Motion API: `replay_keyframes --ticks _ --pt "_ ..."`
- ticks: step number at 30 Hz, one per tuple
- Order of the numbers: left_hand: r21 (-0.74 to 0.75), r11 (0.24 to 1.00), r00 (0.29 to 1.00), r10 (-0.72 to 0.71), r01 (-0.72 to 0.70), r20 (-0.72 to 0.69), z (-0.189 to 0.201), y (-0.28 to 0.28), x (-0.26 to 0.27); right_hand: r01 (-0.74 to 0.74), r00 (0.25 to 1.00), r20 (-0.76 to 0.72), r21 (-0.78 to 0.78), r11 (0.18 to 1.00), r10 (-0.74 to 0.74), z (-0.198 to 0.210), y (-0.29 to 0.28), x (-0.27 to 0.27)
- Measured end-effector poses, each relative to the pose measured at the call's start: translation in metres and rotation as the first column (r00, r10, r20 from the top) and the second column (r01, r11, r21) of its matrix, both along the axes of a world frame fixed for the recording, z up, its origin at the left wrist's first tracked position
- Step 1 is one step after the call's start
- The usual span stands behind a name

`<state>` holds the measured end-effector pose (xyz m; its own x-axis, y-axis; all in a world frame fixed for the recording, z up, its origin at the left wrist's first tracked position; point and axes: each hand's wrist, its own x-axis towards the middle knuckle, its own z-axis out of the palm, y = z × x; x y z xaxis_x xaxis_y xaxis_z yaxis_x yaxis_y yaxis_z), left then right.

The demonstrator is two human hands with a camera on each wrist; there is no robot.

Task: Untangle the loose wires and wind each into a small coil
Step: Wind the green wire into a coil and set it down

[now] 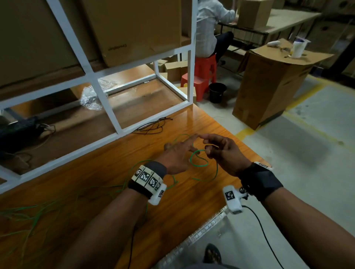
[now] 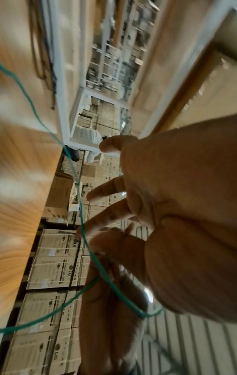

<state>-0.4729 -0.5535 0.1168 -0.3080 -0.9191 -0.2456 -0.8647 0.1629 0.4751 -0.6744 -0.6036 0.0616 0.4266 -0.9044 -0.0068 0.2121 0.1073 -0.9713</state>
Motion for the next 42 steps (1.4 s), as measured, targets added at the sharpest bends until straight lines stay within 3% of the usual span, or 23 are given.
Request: replay_keyframes --ticks 3,5,7,9,11,13,15,16,18,19,21,22,23,26,30,33,36,38,40,42 --pt "-0.016 0.999 0.988 0.048 -0.051 -0.144 -0.022 -0.008 0.009 -0.001 0.997 -0.075 -0.038 0.999 -0.002 0.008 0.001 -0.011" --pt "-0.027 0.994 0.962 0.099 -0.109 -0.256 -0.04 -0.018 0.02 0.006 0.973 -0.228 -0.08 0.997 -0.024 0.014 -0.001 -0.023" --pt "-0.031 0.965 0.912 0.237 -0.262 -0.334 -0.052 -0.027 0.036 -0.058 0.861 -0.509 -0.116 0.992 -0.009 0.015 -0.003 -0.04" --pt "-0.048 0.912 0.855 0.362 -0.407 -0.371 -0.057 -0.033 0.052 -0.191 0.71 -0.691 -0.009 0.982 0.132 0.018 -0.001 -0.06" --pt "-0.035 0.864 0.814 0.46 -0.503 -0.353 -0.059 -0.039 0.063 -0.259 0.725 -0.61 0.188 0.947 0.319 0.023 0.005 -0.072" --pt "-0.022 0.831 0.809 0.534 -0.556 -0.246 -0.06 -0.044 0.064 -0.228 0.82 -0.462 0.276 0.934 0.337 0.03 0.01 -0.076" --pt "0.011 0.842 0.828 0.532 -0.539 -0.178 -0.059 -0.049 0.06 -0.108 0.885 -0.42 0.231 0.967 0.2 0.036 0.007 -0.075" --pt "0.076 0.859 0.83 0.51 -0.507 -0.224 -0.057 -0.048 0.056 0.005 0.904 -0.419 0.197 0.98 0.08 0.035 0.001 -0.076" --pt "0.249 0.89 0.815 0.451 -0.381 -0.364 -0.052 -0.039 0.051 0.272 0.865 -0.459 0.092 0.958 -0.202 0.035 -0.016 -0.083" --pt "0.324 0.896 0.791 0.426 -0.303 -0.44 -0.051 -0.035 0.052 0.358 0.796 -0.515 -0.022 0.933 -0.317 0.033 -0.024 -0.089" --pt "0.449 0.878 0.656 0.437 -0.163 -0.616 -0.055 -0.03 0.057 0.306 0.611 -0.667 -0.297 0.904 -0.426 0.028 -0.027 -0.099" --pt "0.478 0.867 0.576 0.463 -0.138 -0.674 -0.056 -0.032 0.058 0.224 0.57 -0.702 -0.367 0.903 -0.427 0.026 -0.025 -0.098" --pt "0.483 0.865 0.531 0.477 -0.139 -0.701 -0.054 -0.035 0.056 0.155 0.596 -0.707 -0.364 0.919 -0.381 0.023 -0.022 -0.092" --pt "0.391 0.901 0.58 0.424 -0.189 -0.695 -0.04 -0.039 0.038 0.024 0.729 -0.648 -0.296 0.955 -0.219 0.015 -0.01 -0.061" --pt "0.399 0.906 0.671 0.383 -0.14 -0.635 -0.032 -0.038 0.02 0.06 0.779 -0.578 -0.313 0.948 -0.24 0.008 -0.015 -0.025" --pt "0.434 0.892 0.801 0.35 -0.127 -0.486 -0.032 -0.036 0.015 0.103 0.844 -0.48 -0.296 0.95 -0.24 0.014 -0.023 -0.017" --pt "0.395 0.904 0.876 0.318 -0.165 -0.361 -0.032 -0.037 0.015 0.022 0.871 -0.461 -0.312 0.95 -0.171 0.024 -0.027 -0.014" --pt "0.378 0.902 0.883 0.341 -0.21 -0.323 -0.03 -0.038 0.018 -0.094 0.864 -0.492 -0.365 0.926 -0.106 0.032 -0.027 -0.013" --pt "0.353 0.892 0.86 0.398 -0.282 -0.319 -0.028 -0.04 0.021 -0.212 0.846 -0.523 -0.516 0.83 -0.108 0.041 -0.026 -0.014" --pt "0.31 0.849 0.766 0.523 -0.428 -0.374 -0.027 -0.044 0.026 -0.32 0.802 -0.576 -0.637 0.701 -0.158 0.05 -0.021 -0.021"
